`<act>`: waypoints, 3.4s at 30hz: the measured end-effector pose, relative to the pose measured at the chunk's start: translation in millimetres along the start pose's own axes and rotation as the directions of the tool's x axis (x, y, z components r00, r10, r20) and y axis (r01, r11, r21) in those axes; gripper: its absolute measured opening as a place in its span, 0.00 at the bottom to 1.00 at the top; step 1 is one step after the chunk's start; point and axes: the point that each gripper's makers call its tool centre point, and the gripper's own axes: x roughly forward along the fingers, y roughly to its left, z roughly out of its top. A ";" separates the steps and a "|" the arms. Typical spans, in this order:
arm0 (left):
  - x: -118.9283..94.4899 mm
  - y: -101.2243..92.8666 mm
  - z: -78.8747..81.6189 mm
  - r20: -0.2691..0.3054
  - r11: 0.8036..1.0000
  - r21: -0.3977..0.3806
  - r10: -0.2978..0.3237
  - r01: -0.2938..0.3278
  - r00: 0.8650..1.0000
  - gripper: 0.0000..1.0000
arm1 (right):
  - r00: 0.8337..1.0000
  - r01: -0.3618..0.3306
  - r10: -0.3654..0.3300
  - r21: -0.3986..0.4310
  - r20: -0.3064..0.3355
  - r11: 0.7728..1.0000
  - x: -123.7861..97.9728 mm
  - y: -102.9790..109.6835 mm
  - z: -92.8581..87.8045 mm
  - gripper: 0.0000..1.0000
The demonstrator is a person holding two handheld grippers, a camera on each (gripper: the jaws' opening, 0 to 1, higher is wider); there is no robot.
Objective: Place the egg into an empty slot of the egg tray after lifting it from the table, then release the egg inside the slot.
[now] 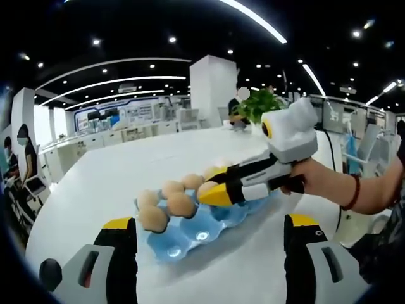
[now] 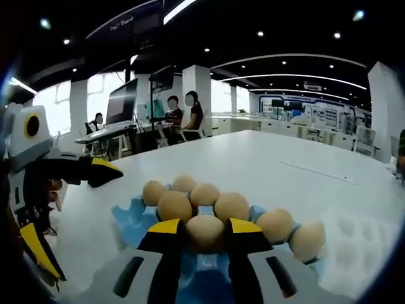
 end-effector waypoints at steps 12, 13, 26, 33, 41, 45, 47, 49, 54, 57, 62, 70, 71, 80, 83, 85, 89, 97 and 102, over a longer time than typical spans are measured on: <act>0.0 -3.1 5.9 0.036 1.000 -0.009 -0.003 0.003 0.999 1.00 | 0.997 -0.038 0.036 0.030 0.075 0.999 -7.9 3.1 8.0 0.44; 0.0 -4.0 6.1 0.036 1.000 -0.009 -0.005 0.006 0.999 1.00 | 0.996 -0.031 0.030 0.008 0.084 1.000 -8.9 2.2 10.3 0.47; -1.0 -3.5 8.8 0.048 1.000 -0.005 -0.001 0.002 0.999 1.00 | 0.992 -0.004 -0.004 0.063 0.124 0.998 -22.2 -13.2 17.9 0.67; -2.1 -3.7 9.9 0.055 1.000 -0.008 -0.001 0.001 0.998 1.00 | 0.991 0.036 -0.043 0.055 0.129 0.998 -31.3 -24.2 18.9 0.73; -2.2 -7.4 11.9 0.062 1.000 -0.004 -0.005 0.005 0.998 1.00 | 0.988 0.080 -0.085 0.040 0.127 0.996 -43.8 -39.0 18.9 0.75; -1.7 -8.9 11.7 0.063 1.000 -0.003 -0.007 0.007 0.998 1.00 | 0.988 0.094 -0.097 0.033 0.119 0.995 -52.2 -44.0 17.0 0.75; -1.6 -10.6 12.1 0.067 1.000 -0.002 -0.010 0.010 0.998 1.00 | 0.987 0.106 -0.109 0.026 0.116 0.994 -54.4 -47.4 16.3 0.76; -1.1 -10.7 11.8 0.067 1.000 -0.003 -0.009 0.010 0.998 1.00 | 0.988 0.106 -0.109 0.032 0.113 0.994 -58.0 -48.7 14.8 0.76; -0.6 -10.9 8.7 0.048 1.000 0.013 -0.005 0.004 0.999 1.00 | 0.986 0.121 -0.124 0.035 0.111 0.992 -65.1 -56.7 15.0 0.76; -0.5 -11.2 9.9 0.056 1.000 0.007 -0.007 0.006 0.998 1.00 | 0.986 0.126 -0.129 0.027 0.105 0.992 -73.1 -57.2 12.4 0.76; 0.4 -12.9 8.5 0.044 1.000 0.019 -0.007 0.006 0.999 1.00 | 0.982 0.165 -0.166 0.015 0.095 0.986 -81.5 -70.9 8.1 0.76; 1.1 -16.5 9.2 0.043 1.000 0.021 -0.011 0.010 0.999 1.00 | 0.974 0.205 -0.206 0.018 0.095 0.979 -97.0 -88.4 2.4 0.76; 1.2 -16.7 9.5 0.044 1.000 0.022 -0.011 0.010 0.999 1.00 | 0.973 0.211 -0.212 0.023 0.094 0.977 -98.9 -90.1 1.2 0.76; 2.8 -17.9 7.4 0.039 1.000 0.024 -0.016 0.015 0.999 1.00 | 0.962 0.257 -0.259 0.029 0.085 0.966 -116.7 -110.2 -7.7 0.75; 2.9 -18.1 7.0 0.040 1.000 0.020 -0.016 0.015 0.999 1.00 | 0.959 0.270 -0.272 0.035 0.084 0.962 -122.8 -112.1 -10.0 0.75; 2.5 -18.2 7.5 0.042 1.000 0.021 -0.014 0.014 0.999 1.00 | 0.956 0.279 -0.281 0.038 0.086 0.960 -126.6 -115.3 -11.0 0.75; 2.6 -18.1 9.1 0.046 1.000 0.022 -0.013 0.012 0.999 1.00 | 0.948 0.302 -0.305 0.049 0.088 0.952 -135.3 -125.9 -12.9 0.75; 2.1 -18.0 6.5 0.039 1.000 0.024 -0.011 0.010 0.999 1.00 | 0.931 0.351 -0.355 0.063 0.084 0.934 -153.6 -145.6 -17.4 0.75; 4.3 -19.0 7.3 0.037 1.000 0.028 -0.014 0.013 0.999 1.00 | 0.920 0.377 -0.382 0.068 0.084 0.924 -162.8 -153.0 -17.8 0.75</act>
